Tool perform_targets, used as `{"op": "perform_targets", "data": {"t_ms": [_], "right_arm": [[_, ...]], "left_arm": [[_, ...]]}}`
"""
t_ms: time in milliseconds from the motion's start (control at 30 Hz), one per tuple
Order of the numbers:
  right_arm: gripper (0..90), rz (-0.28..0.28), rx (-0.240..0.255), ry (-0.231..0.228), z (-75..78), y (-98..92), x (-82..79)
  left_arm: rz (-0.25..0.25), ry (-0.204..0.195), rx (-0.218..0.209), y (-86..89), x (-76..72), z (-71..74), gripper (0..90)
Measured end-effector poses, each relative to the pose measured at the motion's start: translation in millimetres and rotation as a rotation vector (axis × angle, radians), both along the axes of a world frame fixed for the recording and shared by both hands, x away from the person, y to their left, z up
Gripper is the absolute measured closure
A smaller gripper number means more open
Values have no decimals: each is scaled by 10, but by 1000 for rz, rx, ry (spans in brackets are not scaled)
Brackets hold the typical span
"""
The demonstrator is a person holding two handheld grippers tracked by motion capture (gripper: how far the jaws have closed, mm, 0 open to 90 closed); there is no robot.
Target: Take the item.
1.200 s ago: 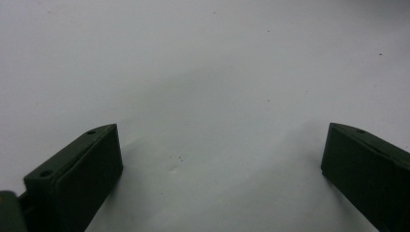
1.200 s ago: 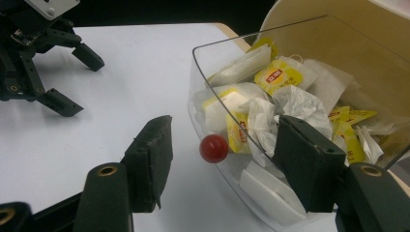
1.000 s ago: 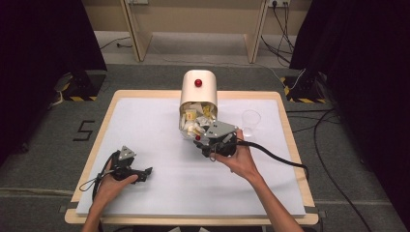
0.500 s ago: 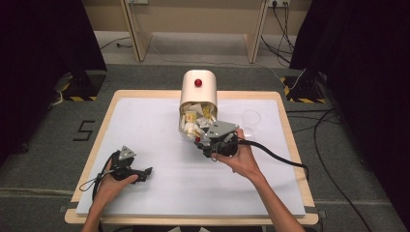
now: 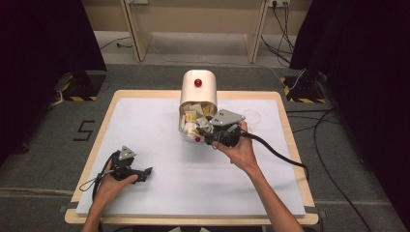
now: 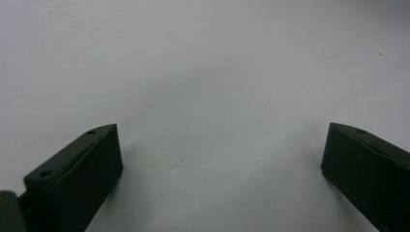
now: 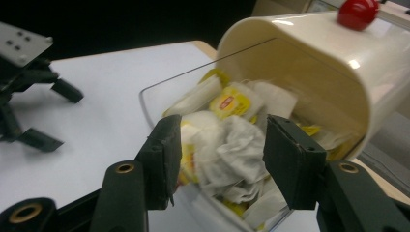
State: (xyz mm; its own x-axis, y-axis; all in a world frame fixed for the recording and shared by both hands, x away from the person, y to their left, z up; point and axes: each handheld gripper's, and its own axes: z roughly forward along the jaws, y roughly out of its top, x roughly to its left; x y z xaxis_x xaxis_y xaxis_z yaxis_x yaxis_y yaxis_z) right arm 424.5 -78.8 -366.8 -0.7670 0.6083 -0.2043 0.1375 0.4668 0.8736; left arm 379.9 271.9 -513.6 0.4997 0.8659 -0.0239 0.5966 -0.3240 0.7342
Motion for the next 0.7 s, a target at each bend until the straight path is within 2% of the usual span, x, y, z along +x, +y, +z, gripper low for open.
{"op": "perform_targets", "data": {"t_ms": [200,500,600,700], "right_arm": [[515,-43,3,23,-34,36,160],[546,-53,-28,61,-119,90,238],[614,-68,-42,72,-163,112,262],[725,-69,-55,66,-184,123,264]], "left_arm": [[0,0,0,0,0,0,0],[0,0,0,0,0,-1,0],[1,0,-1,-1,0,-1,0],[0,0,0,0,0,0,0]]}}
